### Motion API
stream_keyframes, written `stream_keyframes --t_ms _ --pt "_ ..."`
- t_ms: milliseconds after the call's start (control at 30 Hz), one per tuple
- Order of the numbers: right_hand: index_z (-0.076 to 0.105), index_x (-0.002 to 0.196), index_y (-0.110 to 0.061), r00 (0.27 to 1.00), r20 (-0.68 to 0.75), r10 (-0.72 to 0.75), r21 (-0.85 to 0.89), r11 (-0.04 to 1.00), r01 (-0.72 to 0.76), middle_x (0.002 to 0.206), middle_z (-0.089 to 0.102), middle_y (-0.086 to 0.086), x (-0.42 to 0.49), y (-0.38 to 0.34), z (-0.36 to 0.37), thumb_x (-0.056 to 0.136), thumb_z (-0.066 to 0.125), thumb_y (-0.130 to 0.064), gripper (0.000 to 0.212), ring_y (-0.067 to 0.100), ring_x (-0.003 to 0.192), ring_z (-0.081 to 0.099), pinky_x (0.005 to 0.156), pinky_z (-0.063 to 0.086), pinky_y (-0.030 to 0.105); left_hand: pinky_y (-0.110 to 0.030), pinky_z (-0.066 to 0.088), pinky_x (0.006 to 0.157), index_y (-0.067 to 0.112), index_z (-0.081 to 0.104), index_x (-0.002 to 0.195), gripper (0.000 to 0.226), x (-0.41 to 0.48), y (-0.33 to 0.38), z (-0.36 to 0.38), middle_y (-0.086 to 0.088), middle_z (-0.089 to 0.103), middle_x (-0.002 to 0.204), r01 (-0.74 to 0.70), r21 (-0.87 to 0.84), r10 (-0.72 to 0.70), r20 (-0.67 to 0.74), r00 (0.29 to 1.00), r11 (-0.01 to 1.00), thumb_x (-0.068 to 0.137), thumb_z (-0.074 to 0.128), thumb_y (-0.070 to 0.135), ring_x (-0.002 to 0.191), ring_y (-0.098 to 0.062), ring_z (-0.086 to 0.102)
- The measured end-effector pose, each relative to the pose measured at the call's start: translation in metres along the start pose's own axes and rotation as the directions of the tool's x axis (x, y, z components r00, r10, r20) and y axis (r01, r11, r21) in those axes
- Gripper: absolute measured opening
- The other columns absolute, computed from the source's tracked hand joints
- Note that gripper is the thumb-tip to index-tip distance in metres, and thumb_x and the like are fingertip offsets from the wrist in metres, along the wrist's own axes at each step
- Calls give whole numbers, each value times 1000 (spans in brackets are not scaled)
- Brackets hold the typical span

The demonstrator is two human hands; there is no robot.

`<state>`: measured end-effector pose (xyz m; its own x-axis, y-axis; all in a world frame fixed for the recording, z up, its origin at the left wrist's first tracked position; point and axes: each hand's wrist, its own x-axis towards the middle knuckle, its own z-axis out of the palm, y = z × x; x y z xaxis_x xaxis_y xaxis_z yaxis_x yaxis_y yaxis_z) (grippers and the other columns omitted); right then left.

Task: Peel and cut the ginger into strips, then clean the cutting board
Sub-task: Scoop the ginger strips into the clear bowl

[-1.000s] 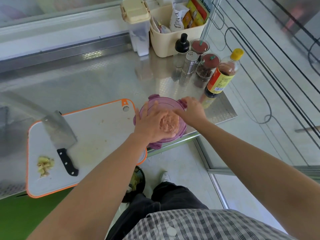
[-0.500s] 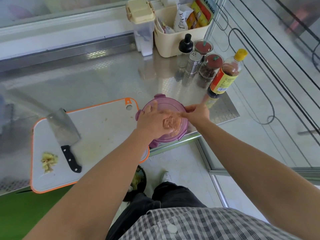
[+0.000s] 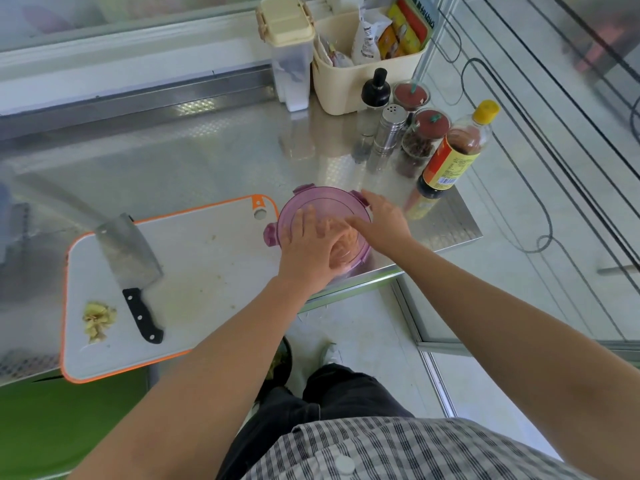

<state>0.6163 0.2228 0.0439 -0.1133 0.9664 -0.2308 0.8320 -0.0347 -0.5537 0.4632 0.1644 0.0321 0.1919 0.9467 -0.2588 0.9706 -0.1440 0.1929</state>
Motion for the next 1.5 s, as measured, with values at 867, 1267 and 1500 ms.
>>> stream_keyframes --t_ms 867,1267,1500 --pt "60 121 -13 999 34 28 -33 999 -27 117 63 4 2 22 -22 82 70 -43 50 21 98 61 87 49 35 -53 5 116 46 21 147 75 -8 3 0 -7 -1 160 -7 -67 7 1 1000 998 83 59 59 146 -30 -5" --pt "71 109 -11 994 89 65 121 990 -76 104 71 7 9 19 -3 87 67 -31 30 19 97 63 77 41 21 -50 -6 115 33 35 141 91 3 -4 -12 -2 -5 161 -149 -135 167 134 977 980 65 80 53 148 -23 -11" --pt "72 94 -7 983 38 178 83 980 -181 88 70 10 5 17 4 91 60 -35 30 27 87 63 72 50 31 -57 -11 114 49 31 141 87 6 -8 -22 -6 -15 160 -132 -13 133 174 976 991 66 75 59 144 -34 -22"
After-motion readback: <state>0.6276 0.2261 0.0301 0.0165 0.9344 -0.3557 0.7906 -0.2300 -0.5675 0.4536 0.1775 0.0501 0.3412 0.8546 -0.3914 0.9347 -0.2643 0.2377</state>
